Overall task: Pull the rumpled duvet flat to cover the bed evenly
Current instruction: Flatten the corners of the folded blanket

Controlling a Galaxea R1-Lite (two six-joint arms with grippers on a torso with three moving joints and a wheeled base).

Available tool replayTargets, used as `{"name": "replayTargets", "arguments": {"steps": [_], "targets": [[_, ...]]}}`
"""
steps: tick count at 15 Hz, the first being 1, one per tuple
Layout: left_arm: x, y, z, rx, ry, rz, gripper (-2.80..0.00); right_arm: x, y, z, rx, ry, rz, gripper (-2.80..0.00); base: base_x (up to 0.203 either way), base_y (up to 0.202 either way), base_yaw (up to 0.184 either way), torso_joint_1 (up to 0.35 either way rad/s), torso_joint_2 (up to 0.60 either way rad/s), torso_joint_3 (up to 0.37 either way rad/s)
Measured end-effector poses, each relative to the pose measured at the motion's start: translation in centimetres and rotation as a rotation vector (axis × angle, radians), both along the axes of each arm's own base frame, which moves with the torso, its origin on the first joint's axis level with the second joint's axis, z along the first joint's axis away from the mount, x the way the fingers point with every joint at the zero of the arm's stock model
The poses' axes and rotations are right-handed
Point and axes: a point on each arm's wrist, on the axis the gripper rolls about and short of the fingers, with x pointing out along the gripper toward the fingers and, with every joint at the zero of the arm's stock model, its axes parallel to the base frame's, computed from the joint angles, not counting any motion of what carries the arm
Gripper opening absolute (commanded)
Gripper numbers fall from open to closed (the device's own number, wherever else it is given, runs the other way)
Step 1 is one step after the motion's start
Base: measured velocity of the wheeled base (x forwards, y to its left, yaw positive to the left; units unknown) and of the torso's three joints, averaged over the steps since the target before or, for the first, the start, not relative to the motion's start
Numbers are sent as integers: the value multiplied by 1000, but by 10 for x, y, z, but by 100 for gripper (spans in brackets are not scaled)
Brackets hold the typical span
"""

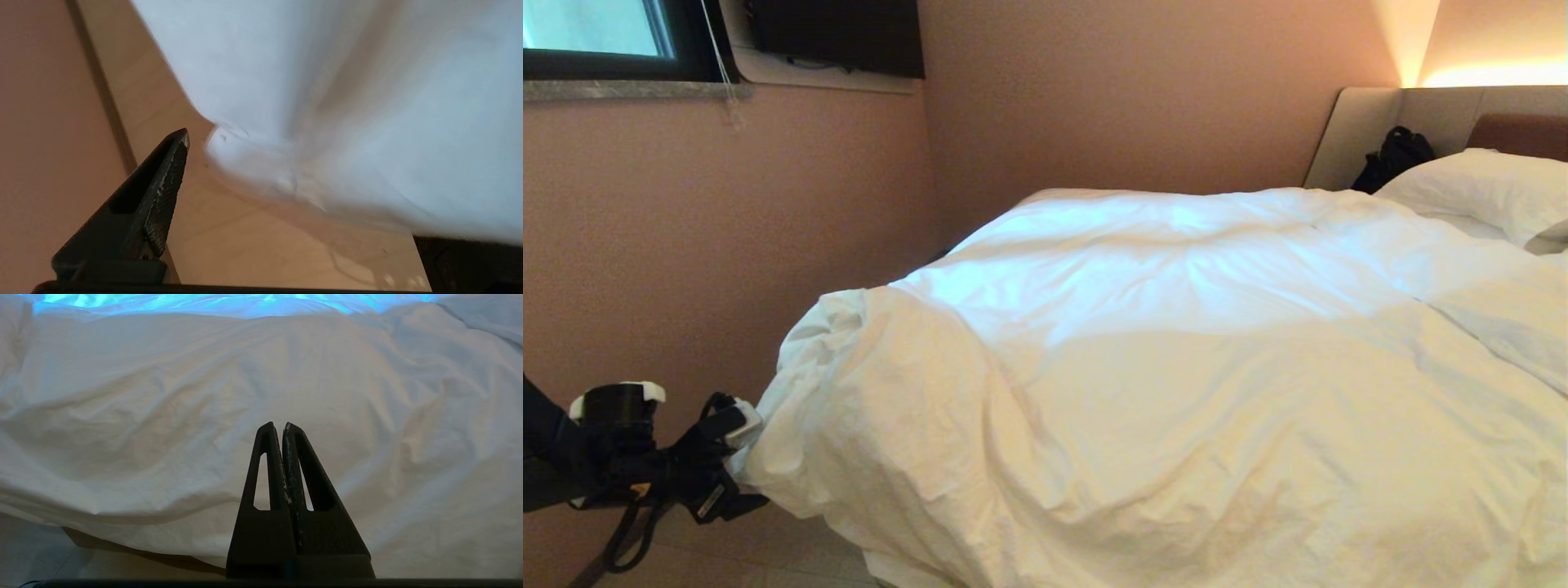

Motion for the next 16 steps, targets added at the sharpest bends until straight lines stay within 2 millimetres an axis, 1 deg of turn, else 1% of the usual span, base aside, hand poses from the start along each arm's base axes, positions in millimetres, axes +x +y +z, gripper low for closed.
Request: {"name": "replayTargets", "arguments": {"steps": [4, 7, 9, 12, 16], "targets": [[-3, -5, -2, -1, -24, -12, 0, 0, 0, 0, 1, 0, 0, -280, 0, 0, 0, 0, 0, 0], [-10, -10, 0, -9, -24, -19, 0, 0, 0, 0, 0, 0, 0, -280, 0, 0, 0, 0, 0, 0], [-16, -15, 5, -21, -28, -32, 0, 0, 0, 0, 1, 0, -1, -280, 0, 0, 0, 0, 0, 0], [-14, -19, 12, -13, -59, -47, 0, 0, 0, 0, 0, 0, -1, -280, 0, 0, 0, 0, 0, 0], [-10, -24, 15, -17, -72, -62, 0, 0, 0, 0, 1, 0, -1, -280, 0, 0, 0, 0, 0, 0]]}}
